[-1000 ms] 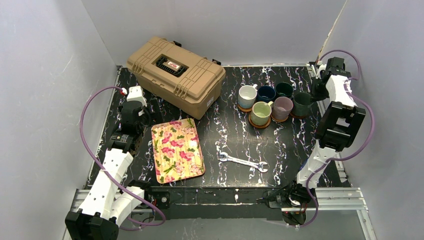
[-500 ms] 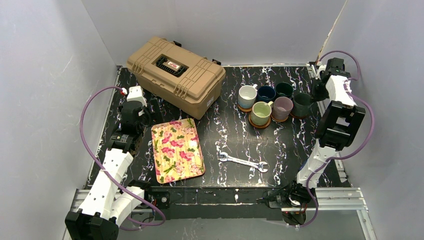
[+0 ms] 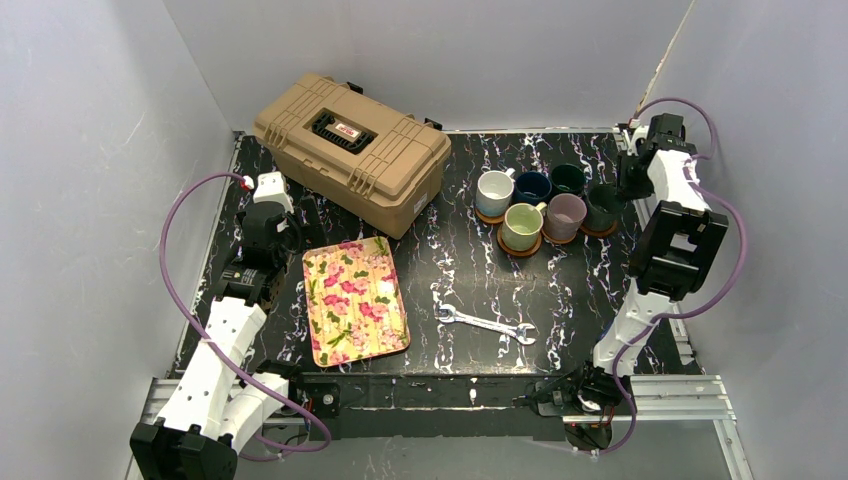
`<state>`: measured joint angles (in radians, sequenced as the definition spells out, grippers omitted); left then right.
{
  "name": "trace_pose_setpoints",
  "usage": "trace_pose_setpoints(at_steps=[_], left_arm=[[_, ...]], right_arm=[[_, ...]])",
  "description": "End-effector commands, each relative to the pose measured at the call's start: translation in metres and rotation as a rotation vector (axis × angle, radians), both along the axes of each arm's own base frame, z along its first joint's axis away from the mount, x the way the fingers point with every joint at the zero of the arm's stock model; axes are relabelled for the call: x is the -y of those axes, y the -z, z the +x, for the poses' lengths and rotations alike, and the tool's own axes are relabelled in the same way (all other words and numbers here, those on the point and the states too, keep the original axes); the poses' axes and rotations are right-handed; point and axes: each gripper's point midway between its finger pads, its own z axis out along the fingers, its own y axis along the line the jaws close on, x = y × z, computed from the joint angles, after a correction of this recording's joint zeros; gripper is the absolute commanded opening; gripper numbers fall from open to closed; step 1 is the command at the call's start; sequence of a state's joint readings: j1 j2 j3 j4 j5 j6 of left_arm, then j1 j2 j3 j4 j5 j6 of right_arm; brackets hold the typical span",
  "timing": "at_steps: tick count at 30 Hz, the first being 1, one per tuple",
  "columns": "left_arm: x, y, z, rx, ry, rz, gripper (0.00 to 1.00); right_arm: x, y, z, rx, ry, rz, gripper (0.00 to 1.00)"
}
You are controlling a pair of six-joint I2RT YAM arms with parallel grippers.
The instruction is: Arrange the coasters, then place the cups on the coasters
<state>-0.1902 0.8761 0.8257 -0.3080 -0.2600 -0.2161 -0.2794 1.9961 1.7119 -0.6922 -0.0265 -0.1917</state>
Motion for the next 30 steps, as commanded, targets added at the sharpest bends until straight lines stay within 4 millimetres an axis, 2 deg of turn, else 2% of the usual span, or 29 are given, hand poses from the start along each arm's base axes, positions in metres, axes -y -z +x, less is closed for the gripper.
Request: trace_pose_setpoints(at_steps=[1,5,9,15,18,19,20,23,30], left_arm=[[-0.003,-0.014,-0.001,0.033,-0.007,0.015,0.98],[-0.002,-0.016,-0.001,0.035,-0.004,0.012,0.98],[-0.001,-0.019,-0.001,0.047,0.005,0.009,0.98],[-0.002,-0.042,-0.006,0.182,0.009,-0.003,0.98],[-0.007,-0.057,-0.013,0.293,-0.008,-0.014,0.98],[-0.01,-0.062,-0.015,0.328,-0.029,-0.022,0.98],[-0.014,-0.066,-0.018,0.351,-0.054,-0.031,0.98],[-0.025,-0.074,-0.026,0.393,-0.117,-0.042,0.98],[-0.036,-0.08,-0.033,0.424,-0.174,-0.029,0.98]], right_arm=[[0.0,-0.043,0.01,0.119,-0.001,-0.038,0.44],[0.003,-0.062,0.003,0.152,0.034,-0.076,0.57],[-0.008,-0.097,-0.005,0.237,0.05,-0.083,0.64],[-0.045,-0.165,-0.025,0.502,0.03,-0.024,0.67],[-0.065,-0.206,-0.047,0.707,-0.009,0.012,0.69],[-0.071,-0.211,-0.053,0.762,-0.029,0.019,0.7],[-0.077,-0.208,-0.062,0.797,-0.054,0.03,0.71],[-0.087,-0.217,-0.085,0.943,-0.09,0.01,0.73],[-0.099,-0.199,-0.131,1.072,-0.117,-0.014,0.77]])
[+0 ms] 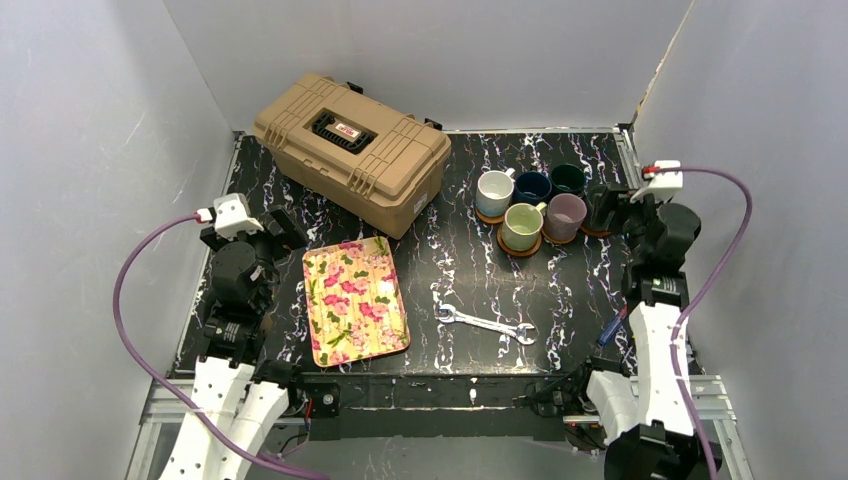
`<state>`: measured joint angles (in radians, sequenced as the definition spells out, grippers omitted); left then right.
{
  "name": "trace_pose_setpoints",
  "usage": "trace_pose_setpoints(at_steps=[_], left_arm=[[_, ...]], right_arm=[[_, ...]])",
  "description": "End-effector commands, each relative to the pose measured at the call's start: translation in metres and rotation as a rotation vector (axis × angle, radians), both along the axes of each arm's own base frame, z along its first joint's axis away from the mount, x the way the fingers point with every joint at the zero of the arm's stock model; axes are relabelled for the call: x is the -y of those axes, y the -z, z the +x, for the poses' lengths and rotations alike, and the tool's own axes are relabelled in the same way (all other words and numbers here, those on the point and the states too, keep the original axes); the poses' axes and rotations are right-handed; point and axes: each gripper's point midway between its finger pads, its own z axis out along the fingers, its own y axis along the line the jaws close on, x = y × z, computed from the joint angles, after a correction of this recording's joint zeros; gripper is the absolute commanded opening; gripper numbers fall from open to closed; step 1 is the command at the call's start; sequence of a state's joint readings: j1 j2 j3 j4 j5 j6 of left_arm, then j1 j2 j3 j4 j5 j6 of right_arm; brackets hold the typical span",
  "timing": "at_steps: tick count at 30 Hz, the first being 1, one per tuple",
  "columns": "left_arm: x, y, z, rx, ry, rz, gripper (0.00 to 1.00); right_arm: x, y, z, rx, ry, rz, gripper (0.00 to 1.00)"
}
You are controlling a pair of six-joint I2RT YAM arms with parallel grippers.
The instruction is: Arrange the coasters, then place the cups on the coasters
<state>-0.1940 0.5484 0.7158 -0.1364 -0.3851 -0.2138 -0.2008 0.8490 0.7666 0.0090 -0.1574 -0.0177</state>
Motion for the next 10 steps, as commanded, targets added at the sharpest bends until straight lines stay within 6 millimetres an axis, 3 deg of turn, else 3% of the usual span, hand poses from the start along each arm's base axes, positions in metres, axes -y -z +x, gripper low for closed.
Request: trace_pose_setpoints(at_steps=[1,10], left_arm=[[-0.0094,-0.006,-0.0027,0.037,-0.054,0.002,0.98],[-0.0069,-0.0055,-0.0022,0.049,-0.034,0.018,0.98]], right_arm=[[-0.0056,-0.0305,-0.0106,0.187,-0.013,-0.011,0.78],[-0.0096,-0.0367,-0.0111,0.187,-0.032,0.001,0.79]])
